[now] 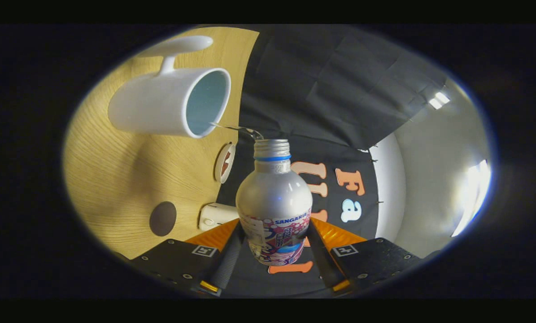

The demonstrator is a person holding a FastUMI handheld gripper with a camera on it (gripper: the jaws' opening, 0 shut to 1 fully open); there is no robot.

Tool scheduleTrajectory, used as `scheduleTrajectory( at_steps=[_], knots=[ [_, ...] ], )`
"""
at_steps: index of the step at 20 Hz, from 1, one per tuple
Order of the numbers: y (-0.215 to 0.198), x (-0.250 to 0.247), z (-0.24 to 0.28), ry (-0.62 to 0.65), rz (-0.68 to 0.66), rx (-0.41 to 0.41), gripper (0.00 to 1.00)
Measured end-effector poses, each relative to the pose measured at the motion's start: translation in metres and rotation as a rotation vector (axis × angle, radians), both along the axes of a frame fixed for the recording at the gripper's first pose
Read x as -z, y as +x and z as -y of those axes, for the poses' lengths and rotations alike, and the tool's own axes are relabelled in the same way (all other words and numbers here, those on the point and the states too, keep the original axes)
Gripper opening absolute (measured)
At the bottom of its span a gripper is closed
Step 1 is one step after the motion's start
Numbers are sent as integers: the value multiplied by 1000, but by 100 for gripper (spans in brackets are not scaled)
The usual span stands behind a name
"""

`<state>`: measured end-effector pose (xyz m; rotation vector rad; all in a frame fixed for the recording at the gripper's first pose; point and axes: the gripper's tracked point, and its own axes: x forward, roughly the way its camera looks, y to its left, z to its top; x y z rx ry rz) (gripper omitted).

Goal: Take the bottle from table, then pour the juice into the cup, finally place the bottle on the coaster

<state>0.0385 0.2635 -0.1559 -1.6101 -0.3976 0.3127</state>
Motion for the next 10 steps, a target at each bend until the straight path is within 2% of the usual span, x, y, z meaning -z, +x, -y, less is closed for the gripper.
scheduleTrajectory(
  at_steps=[10],
  knots=[
    [0, -2, 0, -38, 34, -15, 78]
  ],
)
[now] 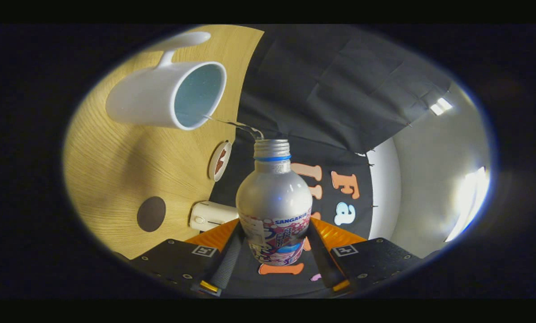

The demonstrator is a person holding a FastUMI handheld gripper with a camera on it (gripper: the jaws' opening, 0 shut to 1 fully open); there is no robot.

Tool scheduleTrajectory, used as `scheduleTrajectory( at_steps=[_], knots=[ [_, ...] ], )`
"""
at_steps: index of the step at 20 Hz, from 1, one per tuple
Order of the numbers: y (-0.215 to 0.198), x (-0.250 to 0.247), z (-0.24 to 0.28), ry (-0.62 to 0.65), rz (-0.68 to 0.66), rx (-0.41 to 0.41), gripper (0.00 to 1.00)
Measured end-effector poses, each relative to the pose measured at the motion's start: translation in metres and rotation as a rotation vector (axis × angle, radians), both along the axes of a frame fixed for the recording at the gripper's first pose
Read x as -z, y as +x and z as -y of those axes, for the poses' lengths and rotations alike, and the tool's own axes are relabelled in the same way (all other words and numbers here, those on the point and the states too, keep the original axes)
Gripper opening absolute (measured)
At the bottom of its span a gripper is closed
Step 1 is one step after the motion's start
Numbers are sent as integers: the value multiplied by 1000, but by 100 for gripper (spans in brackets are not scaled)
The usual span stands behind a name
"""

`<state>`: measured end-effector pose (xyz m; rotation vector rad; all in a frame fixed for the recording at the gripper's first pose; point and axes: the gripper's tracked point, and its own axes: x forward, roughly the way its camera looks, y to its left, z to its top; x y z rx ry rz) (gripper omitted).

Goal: Take the bottle from table, then pour the juice into the cup, finally place the bottle on the coaster

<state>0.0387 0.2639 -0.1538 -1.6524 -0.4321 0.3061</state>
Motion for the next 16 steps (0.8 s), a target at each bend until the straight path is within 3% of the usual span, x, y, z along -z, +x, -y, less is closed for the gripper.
scheduleTrajectory(
  at_steps=[16],
  knots=[
    [-4, -7, -5, -99, 75, -49, 78]
  ],
)
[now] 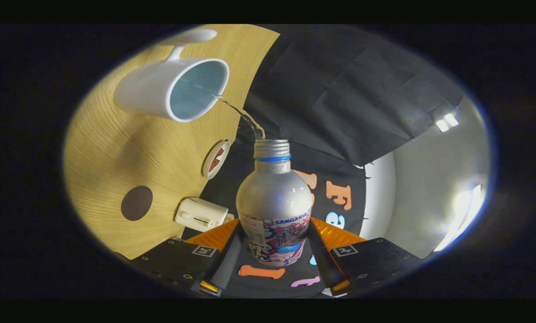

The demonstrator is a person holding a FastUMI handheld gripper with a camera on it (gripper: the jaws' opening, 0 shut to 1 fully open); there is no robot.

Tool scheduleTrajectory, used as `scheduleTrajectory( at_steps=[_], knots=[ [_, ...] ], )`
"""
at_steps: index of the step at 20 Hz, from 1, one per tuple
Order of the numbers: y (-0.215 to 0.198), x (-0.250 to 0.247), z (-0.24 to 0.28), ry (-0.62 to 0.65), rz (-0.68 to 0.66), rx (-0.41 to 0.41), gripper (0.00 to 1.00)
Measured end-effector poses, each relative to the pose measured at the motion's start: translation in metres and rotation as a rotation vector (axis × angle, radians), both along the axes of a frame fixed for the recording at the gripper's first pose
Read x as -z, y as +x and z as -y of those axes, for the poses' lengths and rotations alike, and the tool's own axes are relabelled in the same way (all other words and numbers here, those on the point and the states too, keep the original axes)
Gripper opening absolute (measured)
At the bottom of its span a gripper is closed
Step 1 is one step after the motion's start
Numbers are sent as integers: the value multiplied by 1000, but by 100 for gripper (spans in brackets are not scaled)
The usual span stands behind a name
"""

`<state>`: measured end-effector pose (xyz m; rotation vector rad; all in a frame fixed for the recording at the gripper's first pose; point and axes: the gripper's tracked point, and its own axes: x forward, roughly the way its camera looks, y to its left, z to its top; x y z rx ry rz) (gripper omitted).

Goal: Take the bottle from table, then pour the juice into the cup, finally place the bottle on the coaster

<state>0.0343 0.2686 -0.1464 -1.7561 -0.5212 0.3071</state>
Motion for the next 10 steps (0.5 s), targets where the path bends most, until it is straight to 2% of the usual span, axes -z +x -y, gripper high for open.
scheduleTrajectory(
  at_steps=[10],
  knots=[
    [6, -7, 2, -42, 42, -16, 78]
  ],
)
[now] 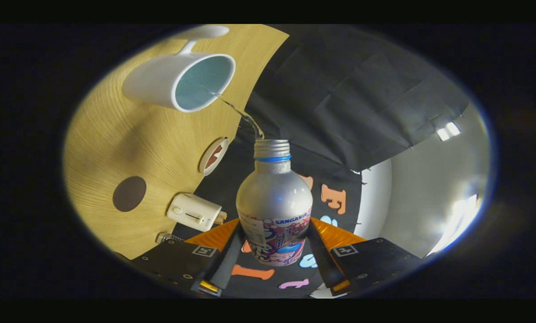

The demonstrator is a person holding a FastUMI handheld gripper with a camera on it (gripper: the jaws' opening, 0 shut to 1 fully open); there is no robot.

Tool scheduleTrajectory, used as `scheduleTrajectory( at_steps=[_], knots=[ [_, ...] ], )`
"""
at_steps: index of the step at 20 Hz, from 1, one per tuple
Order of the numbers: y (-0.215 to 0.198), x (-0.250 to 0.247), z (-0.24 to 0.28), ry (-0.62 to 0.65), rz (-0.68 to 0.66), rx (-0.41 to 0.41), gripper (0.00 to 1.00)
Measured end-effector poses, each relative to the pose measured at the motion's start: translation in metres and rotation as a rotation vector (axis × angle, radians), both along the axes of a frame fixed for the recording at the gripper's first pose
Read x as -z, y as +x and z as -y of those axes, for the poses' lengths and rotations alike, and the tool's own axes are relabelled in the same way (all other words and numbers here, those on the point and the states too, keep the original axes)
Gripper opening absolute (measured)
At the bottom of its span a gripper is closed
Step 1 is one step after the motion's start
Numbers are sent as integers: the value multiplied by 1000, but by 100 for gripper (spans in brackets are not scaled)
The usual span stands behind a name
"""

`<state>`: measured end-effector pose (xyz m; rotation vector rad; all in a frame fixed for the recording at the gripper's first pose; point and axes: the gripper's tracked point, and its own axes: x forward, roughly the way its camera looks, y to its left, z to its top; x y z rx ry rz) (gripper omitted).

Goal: Take the bottle from table, then pour the juice into the cup, finally place the bottle on the coaster

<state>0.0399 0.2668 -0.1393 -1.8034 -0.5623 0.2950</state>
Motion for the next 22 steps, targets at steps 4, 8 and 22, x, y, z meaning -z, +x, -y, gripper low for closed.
scheduleTrajectory(
  at_steps=[4, 8, 22],
  knots=[
    [-2, 0, 0, -9, 11, -16, 78],
    [-1, -3, -1, -26, 23, -26, 78],
    [3, -9, -6, -70, 80, -76, 78]
  ],
)
